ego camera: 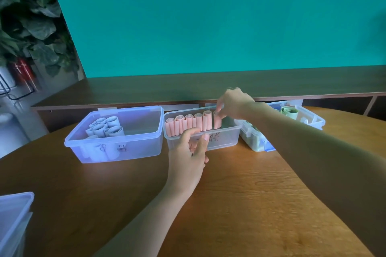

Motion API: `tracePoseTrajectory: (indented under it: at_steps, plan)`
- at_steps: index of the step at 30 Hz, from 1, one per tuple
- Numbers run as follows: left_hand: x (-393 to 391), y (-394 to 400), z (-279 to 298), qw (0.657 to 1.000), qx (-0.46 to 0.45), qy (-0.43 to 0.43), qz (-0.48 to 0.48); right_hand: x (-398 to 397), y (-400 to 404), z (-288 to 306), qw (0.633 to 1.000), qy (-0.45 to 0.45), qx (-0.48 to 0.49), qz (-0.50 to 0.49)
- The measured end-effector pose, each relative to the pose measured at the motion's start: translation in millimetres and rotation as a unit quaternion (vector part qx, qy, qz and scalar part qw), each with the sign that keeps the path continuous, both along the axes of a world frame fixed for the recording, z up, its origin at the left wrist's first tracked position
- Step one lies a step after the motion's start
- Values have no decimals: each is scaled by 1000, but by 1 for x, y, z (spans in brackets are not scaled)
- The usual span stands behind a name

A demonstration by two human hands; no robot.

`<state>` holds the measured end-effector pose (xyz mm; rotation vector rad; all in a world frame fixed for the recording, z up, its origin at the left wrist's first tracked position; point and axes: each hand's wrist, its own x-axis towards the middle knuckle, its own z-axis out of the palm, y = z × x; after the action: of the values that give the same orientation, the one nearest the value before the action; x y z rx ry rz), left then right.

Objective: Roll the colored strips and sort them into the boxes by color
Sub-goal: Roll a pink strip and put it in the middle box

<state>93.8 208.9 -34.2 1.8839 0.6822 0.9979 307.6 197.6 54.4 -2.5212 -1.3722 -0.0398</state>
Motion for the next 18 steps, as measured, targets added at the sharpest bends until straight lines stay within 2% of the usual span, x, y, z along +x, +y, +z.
tracePoseTrajectory:
  at_steps: [4,9,18]
  plan:
    - [0,0,0,1000,2,-2,-5,-6,2,-2,999,-50,-14,-15]
    - [0,0,0,1000,10,-6,-7,-2,0,-1,1000,-7,-17,-17]
    - [-2,-3,2,1000,22,-20,-9,-5,-29,18,999,31,42,-5]
